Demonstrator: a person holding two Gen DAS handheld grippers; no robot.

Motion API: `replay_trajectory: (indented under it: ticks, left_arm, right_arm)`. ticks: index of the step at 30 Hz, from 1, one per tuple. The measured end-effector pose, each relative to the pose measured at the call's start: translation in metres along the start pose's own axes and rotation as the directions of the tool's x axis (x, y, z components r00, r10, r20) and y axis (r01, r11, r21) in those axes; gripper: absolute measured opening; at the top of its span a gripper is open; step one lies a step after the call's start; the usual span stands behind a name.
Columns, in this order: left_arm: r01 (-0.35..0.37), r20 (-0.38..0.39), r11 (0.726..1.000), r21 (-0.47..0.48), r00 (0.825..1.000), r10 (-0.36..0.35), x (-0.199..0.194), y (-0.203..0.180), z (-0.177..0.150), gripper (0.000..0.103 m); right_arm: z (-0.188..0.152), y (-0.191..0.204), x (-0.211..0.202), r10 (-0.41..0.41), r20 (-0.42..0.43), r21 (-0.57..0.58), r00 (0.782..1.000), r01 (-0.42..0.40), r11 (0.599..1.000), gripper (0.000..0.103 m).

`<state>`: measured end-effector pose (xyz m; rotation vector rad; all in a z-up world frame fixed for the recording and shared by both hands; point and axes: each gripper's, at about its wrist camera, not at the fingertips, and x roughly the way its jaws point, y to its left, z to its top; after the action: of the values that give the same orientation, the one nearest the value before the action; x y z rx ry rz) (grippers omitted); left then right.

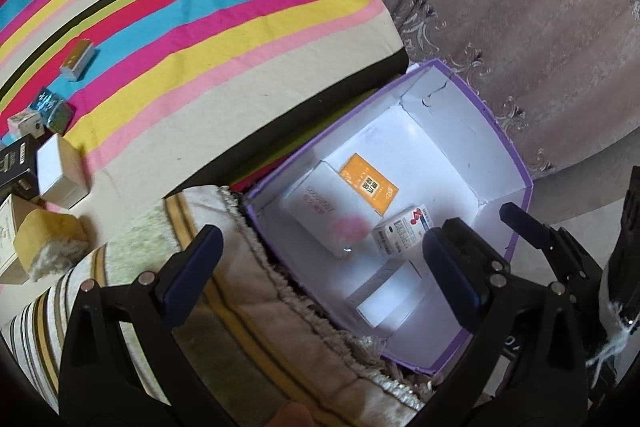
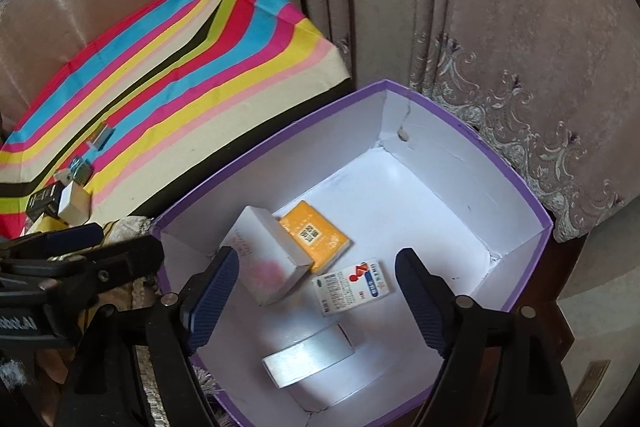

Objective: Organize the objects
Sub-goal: 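Carry both boxes into the purple-rimmed box and open both tools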

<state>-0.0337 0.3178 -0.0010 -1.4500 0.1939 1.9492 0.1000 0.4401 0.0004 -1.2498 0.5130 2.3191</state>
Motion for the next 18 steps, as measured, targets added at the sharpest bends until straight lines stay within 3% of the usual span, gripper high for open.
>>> replay_trajectory:
  ticks: [11,18]
  left_arm:
    - [0.005,0.082,0.992,-0.123,0.997,0.005,-0.037,0.054,-0.021,0.101]
    - [0.007,0.135,0.972,-0.235,0.990,0.026,-0.067,0.103,-0.046,0.101]
  right_arm:
    - [0.001,0.038,-0.002,0.045,-0.018,-0.091,0.999,-0.046,0.995,0.084]
    - [0.003,0.074,-0.008,0.082,-0.016,-0.176,0.996,-0.084,0.981,0.084]
